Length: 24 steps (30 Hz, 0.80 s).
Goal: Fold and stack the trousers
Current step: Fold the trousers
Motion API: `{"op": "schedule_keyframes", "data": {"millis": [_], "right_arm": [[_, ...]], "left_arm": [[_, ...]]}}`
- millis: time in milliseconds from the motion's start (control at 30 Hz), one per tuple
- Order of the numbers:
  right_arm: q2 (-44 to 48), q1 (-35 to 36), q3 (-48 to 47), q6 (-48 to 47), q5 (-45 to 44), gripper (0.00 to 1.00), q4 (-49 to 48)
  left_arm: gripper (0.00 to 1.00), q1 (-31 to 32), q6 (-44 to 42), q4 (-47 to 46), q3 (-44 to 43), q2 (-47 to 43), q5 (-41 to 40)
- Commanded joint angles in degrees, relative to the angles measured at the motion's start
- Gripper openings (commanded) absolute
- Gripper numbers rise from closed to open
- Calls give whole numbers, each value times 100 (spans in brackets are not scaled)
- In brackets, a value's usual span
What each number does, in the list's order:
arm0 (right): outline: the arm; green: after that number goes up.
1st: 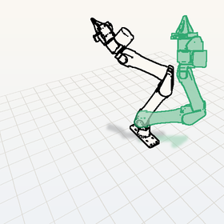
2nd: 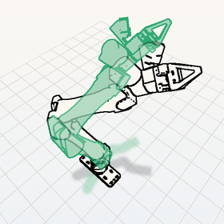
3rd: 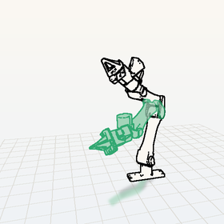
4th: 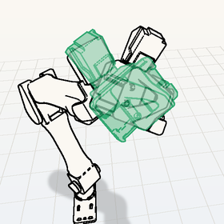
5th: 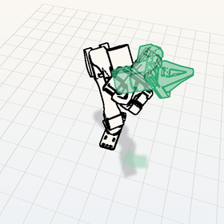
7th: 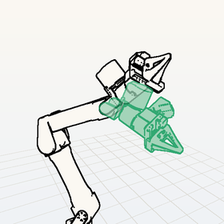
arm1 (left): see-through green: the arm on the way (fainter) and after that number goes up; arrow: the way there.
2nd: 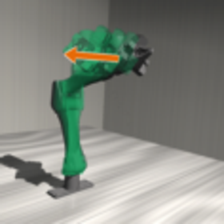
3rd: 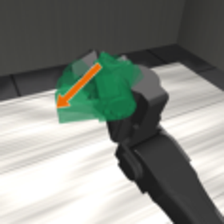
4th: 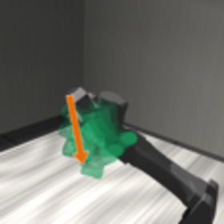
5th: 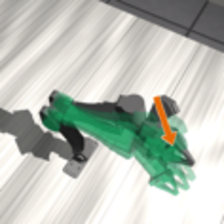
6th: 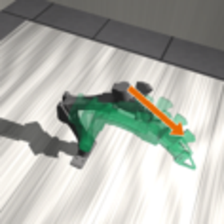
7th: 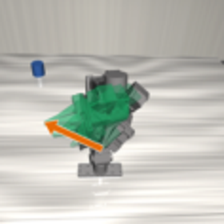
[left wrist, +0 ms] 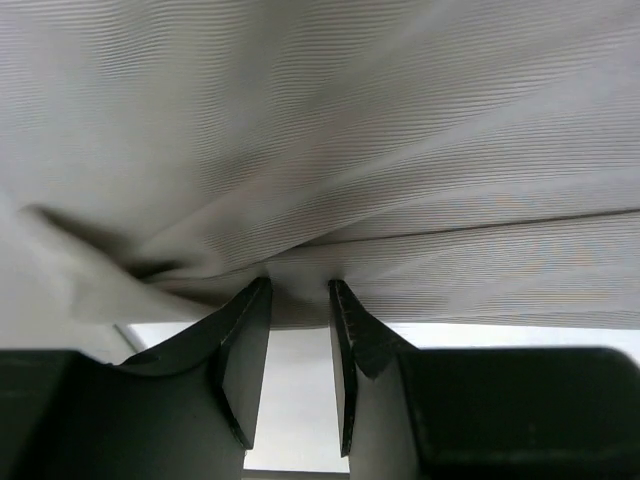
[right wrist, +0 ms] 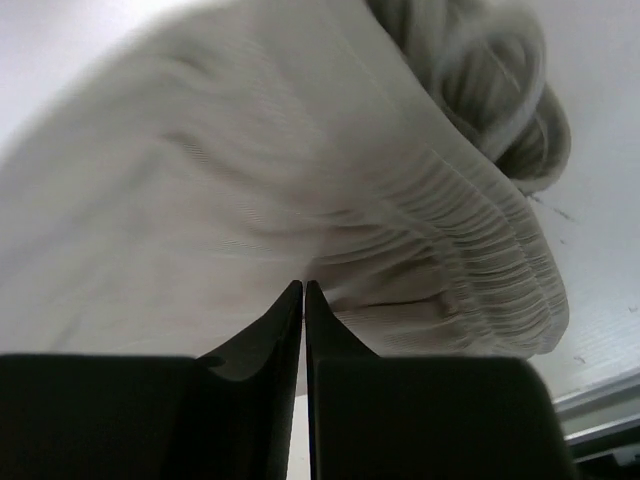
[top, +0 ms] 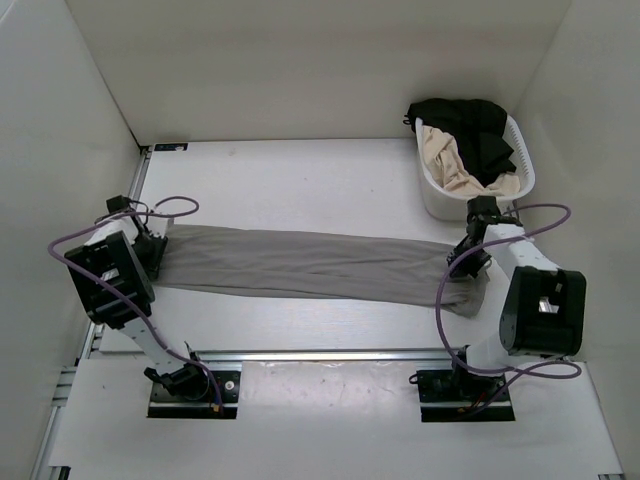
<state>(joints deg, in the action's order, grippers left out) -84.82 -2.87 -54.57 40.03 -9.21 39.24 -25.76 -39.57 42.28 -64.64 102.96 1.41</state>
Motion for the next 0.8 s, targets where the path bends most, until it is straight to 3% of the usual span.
{"op": "schedule_keyframes", "data": {"millis": [0,267,500,600,667,767], "right_arm": [[-245,-3,210,189,-123,8,-251],[-1001,-231,210,365,-274,8,-136],[-923,-372,219,111,-292,8,-197],[-608,-372,96,-90,-292,8,-198],[-414,-372,34,-197,-292,10,-146],[69,-372,-19,-303,-353,27,21]], "left_arm": [[41,-105,81,-379,118,-364,-132],[44,-771,81,-379,715,-909,-308],[41,-1528,-287,122,602,-952,87],[41,-1581,-288,499,139,-1067,455],[41,-1581,-218,841,-205,-1128,1103],[45,-1345,97,843,-663,-1129,1370]]}}
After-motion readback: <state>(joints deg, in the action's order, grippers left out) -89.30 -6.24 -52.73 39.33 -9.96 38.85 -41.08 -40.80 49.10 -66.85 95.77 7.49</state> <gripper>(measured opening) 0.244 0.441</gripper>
